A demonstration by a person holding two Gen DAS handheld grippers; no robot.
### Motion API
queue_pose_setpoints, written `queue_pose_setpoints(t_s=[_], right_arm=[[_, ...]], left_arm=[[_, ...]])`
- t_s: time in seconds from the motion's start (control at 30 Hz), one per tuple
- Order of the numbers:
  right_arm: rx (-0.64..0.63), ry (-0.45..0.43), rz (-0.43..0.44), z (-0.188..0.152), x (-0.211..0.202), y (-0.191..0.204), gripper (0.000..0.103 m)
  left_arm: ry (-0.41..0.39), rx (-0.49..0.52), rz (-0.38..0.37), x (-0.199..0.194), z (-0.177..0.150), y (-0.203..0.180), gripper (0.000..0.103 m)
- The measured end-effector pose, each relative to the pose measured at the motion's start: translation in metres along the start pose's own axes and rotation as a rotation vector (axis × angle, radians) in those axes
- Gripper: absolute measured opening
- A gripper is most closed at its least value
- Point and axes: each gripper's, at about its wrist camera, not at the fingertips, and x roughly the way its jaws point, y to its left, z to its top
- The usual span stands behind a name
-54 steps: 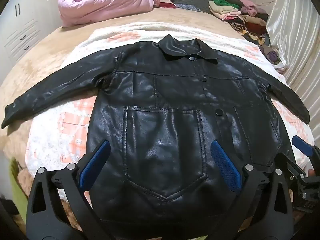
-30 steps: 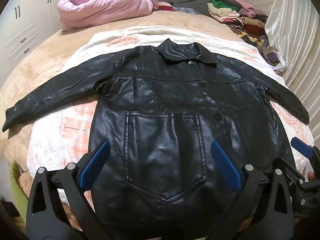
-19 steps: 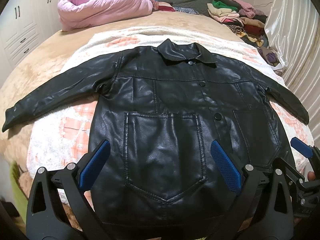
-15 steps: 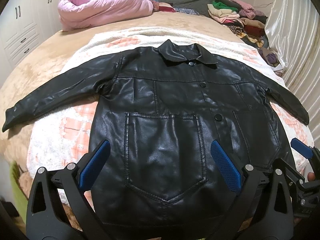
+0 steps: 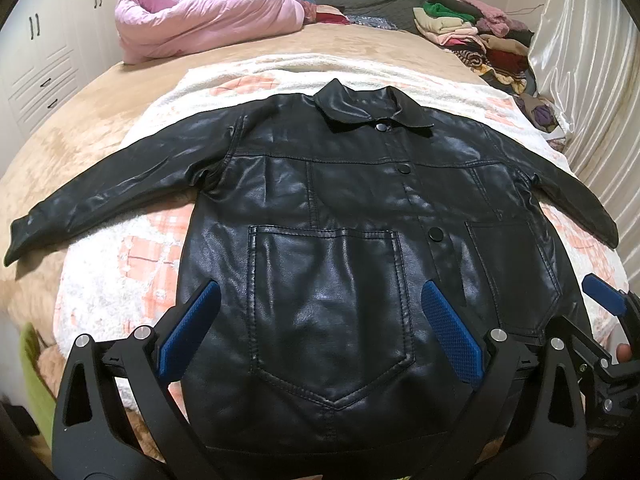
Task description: Fold large clothes
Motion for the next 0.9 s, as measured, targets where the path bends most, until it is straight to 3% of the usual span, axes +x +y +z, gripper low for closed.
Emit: queue_pose_setpoints(t_s=[0.9], right_arm=[[-0.005,-0.008,-0.008,0.016,0.004,0.0,0.099]], left_arm=[[0.005,0.013,-0.017,0.01,0.011,-0.004,0.094]])
